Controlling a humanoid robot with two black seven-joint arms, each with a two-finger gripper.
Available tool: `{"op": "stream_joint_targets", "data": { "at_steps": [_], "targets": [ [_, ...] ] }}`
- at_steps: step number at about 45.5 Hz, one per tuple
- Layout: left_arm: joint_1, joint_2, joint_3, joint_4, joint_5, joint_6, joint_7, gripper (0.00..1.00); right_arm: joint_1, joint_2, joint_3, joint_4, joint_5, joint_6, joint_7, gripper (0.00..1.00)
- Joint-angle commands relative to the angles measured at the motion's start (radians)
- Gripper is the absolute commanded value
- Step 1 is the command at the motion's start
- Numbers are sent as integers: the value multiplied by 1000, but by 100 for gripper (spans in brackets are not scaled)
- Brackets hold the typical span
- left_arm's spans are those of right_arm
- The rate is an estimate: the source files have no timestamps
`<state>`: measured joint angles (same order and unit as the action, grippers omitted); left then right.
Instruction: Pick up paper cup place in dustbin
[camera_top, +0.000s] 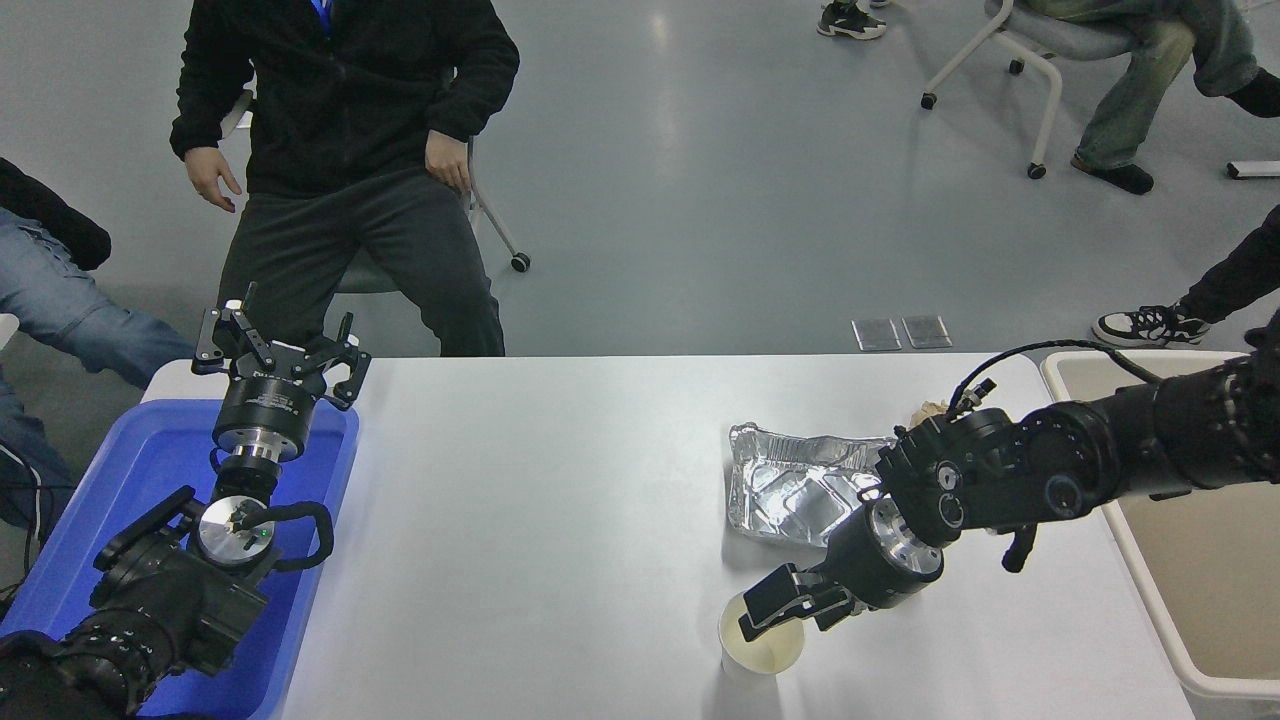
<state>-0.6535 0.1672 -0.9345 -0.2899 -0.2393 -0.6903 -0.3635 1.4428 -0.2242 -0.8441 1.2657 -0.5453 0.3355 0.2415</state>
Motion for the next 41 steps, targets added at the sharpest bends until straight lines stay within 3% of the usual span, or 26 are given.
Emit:
{"op": "stream_joint_targets", "data": {
  "at_steps": [1,13,20,25,41],
  "targets": [
    [0,0,0,0,0,2,0,99,-19,2,-9,3,-4,-47,-36,79],
    [0,0,0,0,0,0,0,99,-18,0,-23,14,-4,-35,-80,39],
    [0,0,-1,0,0,0,0,99,-16,0,-21,18,-2,-32,-99,0],
    [0,0,0,0,0,0,0,99,-12,-3,-18,29,1,-23,-128,0],
    [0,0,-1,0,0,0,0,99,77,-64,-10,107,10,-13,-130,0]
  ]
}}
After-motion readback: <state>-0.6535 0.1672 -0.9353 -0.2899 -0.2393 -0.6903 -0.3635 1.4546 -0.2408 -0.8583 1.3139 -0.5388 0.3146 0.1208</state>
